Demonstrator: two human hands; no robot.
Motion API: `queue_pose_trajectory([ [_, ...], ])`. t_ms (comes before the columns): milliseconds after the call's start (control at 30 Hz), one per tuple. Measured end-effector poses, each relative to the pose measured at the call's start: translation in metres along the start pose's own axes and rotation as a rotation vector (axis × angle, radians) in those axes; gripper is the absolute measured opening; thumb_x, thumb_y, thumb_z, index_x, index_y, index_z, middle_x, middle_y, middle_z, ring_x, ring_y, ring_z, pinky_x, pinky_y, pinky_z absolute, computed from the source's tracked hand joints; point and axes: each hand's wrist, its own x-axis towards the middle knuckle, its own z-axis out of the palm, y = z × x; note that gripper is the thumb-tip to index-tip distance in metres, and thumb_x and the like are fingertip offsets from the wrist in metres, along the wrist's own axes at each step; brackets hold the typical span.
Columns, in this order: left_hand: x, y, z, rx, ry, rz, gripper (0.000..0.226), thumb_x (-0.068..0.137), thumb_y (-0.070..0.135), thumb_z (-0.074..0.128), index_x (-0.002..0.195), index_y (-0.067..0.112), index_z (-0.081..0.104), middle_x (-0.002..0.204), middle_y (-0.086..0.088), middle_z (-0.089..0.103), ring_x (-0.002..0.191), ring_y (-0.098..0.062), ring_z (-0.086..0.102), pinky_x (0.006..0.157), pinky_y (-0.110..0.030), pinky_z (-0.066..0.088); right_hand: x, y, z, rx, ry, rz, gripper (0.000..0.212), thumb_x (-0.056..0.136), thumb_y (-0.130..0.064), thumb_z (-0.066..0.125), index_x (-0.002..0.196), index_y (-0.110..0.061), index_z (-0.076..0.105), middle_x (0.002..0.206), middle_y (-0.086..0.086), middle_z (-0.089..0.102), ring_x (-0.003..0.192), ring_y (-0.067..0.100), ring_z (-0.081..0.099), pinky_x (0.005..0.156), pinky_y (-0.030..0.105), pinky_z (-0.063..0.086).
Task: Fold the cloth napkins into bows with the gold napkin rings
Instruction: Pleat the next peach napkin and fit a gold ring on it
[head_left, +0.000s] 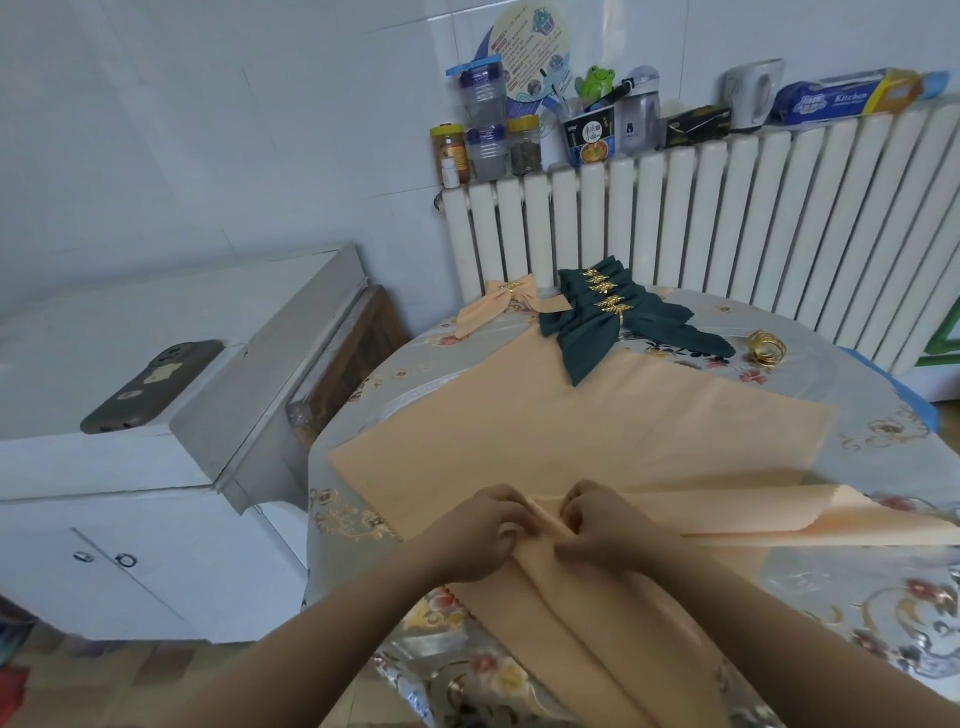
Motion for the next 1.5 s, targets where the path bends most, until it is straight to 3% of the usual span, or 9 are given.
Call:
queue_pose_trajectory([
  [133, -0.007, -0.001, 0.018, 0.013, 0.144, 0.081, 0.033, 0.092, 0.014, 0.044, 0.123, 0.008, 0.056, 0.134, -0.006, 0.047, 0.121, -0.02, 0.047, 0.104, -0.026, 0.034, -0.006, 0.013, -0.011, 0.009, 0.053, -0.078, 0.034, 0.08, -0.019, 0.062, 0.052, -0.025, 0.042, 0.103, 0.001, 0.066, 0.089, 0.017, 0.058, 0.067, 0.016, 0.038],
  [267, -0.001, 0.0, 0.036, 0.051, 0.116, 0.118, 0.055, 0.097, 0.036, 0.029, 0.148, 0.016, 0.027, 0.155, 0.002, 0.019, 0.143, -0.007, 0.009, 0.115, -0.016, 0.007, -0.011, 0.028, -0.006, -0.041, 0.064, -0.167, 0.036, 0.083, -0.019, 0.06, 0.053, -0.021, 0.042, 0.121, -0.003, 0.062, 0.094, 0.013, 0.059, 0.068, 0.015, 0.035],
  [434, 0.005, -0.005, 0.048, 0.226, 0.067, 0.164, 0.07, 0.088, 0.065, 0.0, 0.145, 0.026, 0.003, 0.151, 0.01, 0.002, 0.142, -0.005, -0.006, 0.114, -0.016, -0.005, -0.015, 0.031, 0.009, -0.058, 0.107, -0.211, 0.033, 0.071, -0.041, 0.043, 0.079, -0.01, 0.051, 0.118, 0.007, 0.051, 0.092, 0.012, 0.05, 0.078, 0.007, 0.03],
  [567, 0.009, -0.008, 0.046, 0.271, 0.041, 0.154, 0.074, 0.088, 0.061, 0.005, 0.148, 0.021, 0.02, 0.156, 0.001, 0.015, 0.144, -0.012, 0.004, 0.118, -0.024, 0.003, -0.023, 0.041, 0.018, -0.145, 0.294, -0.176, 0.062, 0.062, -0.057, 0.03, 0.113, -0.023, 0.04, 0.121, 0.003, 0.044, 0.116, 0.022, 0.042, 0.096, 0.026, 0.029],
  [734, 0.015, 0.008, 0.028, 0.407, -0.065, 0.156, 0.061, 0.096, 0.049, 0.026, 0.149, 0.018, 0.024, 0.157, -0.004, 0.019, 0.145, -0.017, 0.013, 0.114, -0.019, 0.003, -0.023, 0.049, -0.007, -0.246, 0.133, -0.027, 0.062, 0.075, -0.066, 0.046, 0.124, -0.028, 0.041, 0.128, -0.007, 0.043, 0.122, 0.015, 0.038, 0.098, 0.028, 0.026],
  [901, 0.026, 0.022, 0.012, 0.515, -0.163, 0.153, 0.054, 0.099, 0.039, 0.038, 0.147, 0.017, 0.03, 0.154, -0.004, 0.028, 0.141, -0.019, 0.024, 0.112, -0.03, 0.026, -0.015, 0.058, -0.058, -0.326, -0.014, 0.236, 0.036, 0.082, -0.047, 0.061, 0.108, -0.023, 0.056, 0.109, -0.005, 0.058, 0.098, 0.016, 0.054, 0.082, 0.031, 0.044],
  [1034, 0.035, 0.031, 0.005, 0.636, -0.245, 0.127, 0.054, 0.097, 0.041, 0.039, 0.145, 0.017, 0.035, 0.147, -0.006, 0.039, 0.131, -0.026, 0.037, 0.1, -0.038, 0.04, -0.01, 0.053, -0.073, -0.368, -0.2, 0.333, 0.036, 0.079, -0.045, 0.066, 0.067, -0.016, 0.049, 0.067, -0.004, 0.046, 0.067, 0.016, 0.047, 0.052, 0.023, 0.032],
  [1335, 0.039, 0.038, 0.003, 0.709, -0.256, 0.1, 0.051, 0.093, 0.044, 0.045, 0.138, 0.019, 0.045, 0.136, -0.007, 0.05, 0.119, -0.03, 0.047, 0.09, -0.041, 0.045, -0.005, 0.032, -0.059, -0.214, -0.095, 0.376, 0.033, 0.081, -0.02, 0.064, 0.108, -0.007, 0.053, 0.106, 0.01, 0.052, 0.089, 0.019, 0.043, 0.063, 0.025, 0.034],
  [1502, 0.036, 0.039, 0.003, 0.657, -0.168, 0.136, 0.046, 0.091, 0.045, 0.049, 0.127, 0.018, 0.055, 0.128, -0.005, 0.053, 0.117, -0.027, 0.044, 0.09, -0.034, 0.04, -0.006, 0.028, -0.058, 0.084, -0.018, 0.457, 0.032, 0.084, -0.025, 0.06, 0.109, -0.004, 0.056, 0.109, 0.013, 0.056, 0.089, 0.021, 0.048, 0.061, 0.025, 0.036],
])
